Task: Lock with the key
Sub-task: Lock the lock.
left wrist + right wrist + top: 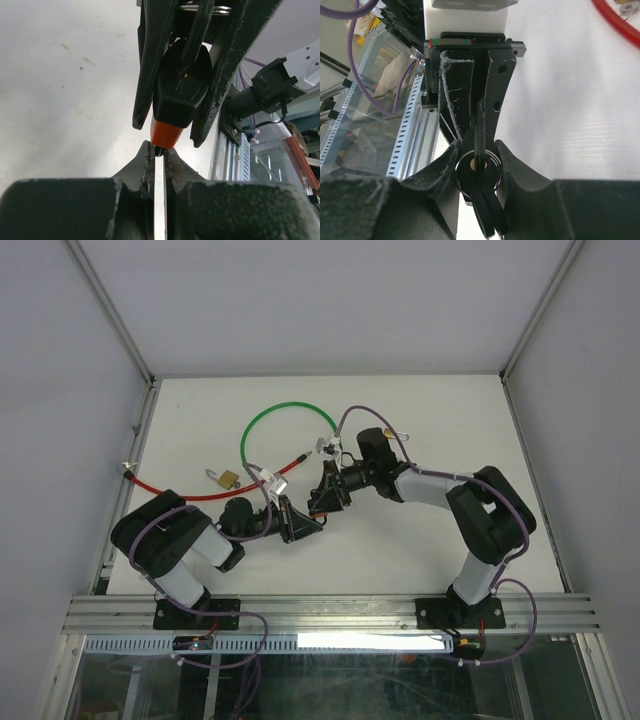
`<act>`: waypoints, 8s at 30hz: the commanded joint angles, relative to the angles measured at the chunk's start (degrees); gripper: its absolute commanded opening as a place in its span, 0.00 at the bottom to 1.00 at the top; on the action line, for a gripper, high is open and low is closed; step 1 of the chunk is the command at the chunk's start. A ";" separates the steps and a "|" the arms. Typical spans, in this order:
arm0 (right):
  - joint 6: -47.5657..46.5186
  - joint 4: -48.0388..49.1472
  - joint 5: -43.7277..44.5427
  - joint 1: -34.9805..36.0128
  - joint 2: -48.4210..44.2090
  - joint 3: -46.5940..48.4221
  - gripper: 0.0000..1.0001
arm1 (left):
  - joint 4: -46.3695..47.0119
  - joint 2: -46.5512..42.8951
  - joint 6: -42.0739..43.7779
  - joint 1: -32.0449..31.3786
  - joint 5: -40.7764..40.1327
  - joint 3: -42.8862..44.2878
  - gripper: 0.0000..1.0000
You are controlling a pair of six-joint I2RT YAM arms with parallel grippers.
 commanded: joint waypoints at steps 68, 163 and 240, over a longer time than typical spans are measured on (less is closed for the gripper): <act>-20.55 -25.08 16.17 9.78 9.43 4.98 0.00 | -8.90 -2.70 18.85 3.73 20.91 8.34 0.00; -31.22 -39.09 3.17 -7.92 -6.42 8.81 0.00 | -9.07 -39.60 6.86 -15.00 -27.61 -9.17 0.99; -36.23 -53.42 -0.73 -7.48 -2.79 14.96 0.29 | 25.01 -0.07 -7.18 -3.35 -8.60 3.94 0.00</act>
